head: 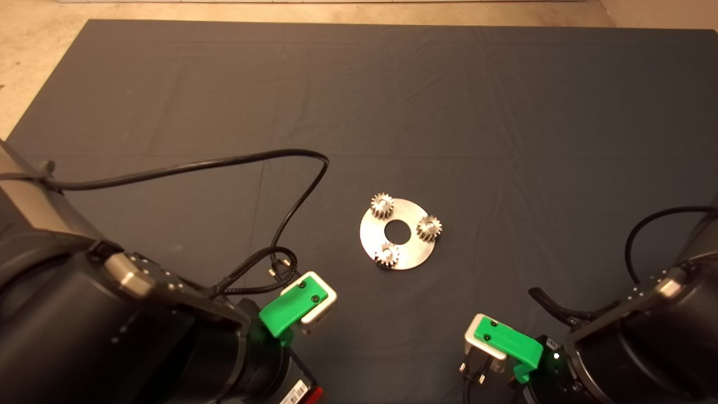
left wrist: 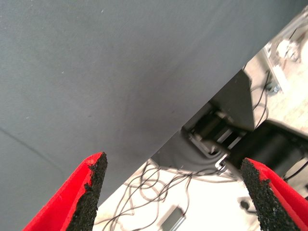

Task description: Install three planetary gears onto the carrier pins

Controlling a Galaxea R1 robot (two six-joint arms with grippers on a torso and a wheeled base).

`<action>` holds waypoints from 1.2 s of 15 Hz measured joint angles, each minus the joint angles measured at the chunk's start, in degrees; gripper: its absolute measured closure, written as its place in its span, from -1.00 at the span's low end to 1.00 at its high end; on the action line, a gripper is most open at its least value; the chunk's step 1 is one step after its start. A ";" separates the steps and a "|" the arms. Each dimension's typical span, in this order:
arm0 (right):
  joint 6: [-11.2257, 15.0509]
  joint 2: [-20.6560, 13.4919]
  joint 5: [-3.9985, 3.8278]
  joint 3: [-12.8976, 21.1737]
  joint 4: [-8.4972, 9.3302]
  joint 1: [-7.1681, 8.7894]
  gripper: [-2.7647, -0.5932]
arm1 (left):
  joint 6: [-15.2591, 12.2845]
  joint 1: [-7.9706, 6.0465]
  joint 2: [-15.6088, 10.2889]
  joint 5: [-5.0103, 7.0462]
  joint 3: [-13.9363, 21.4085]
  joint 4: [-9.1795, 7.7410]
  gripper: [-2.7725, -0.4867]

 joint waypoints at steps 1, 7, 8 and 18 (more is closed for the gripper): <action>0.04 -0.36 0.06 0.00 -0.63 -0.27 -0.17 | -1.38 0.36 0.59 0.00 0.05 0.44 -0.25; -0.75 -9.09 0.15 0.04 -5.17 -3.31 -0.17 | -5.43 6.50 3.01 -0.01 0.13 4.57 -0.25; -2.17 -11.81 0.24 0.04 -6.44 -4.10 -0.17 | -5.61 7.76 3.01 0.00 0.16 5.16 -0.25; -7.18 -20.08 -0.16 0.09 -12.39 -8.38 -0.17 | -7.09 12.29 1.35 -0.03 0.16 10.12 -0.25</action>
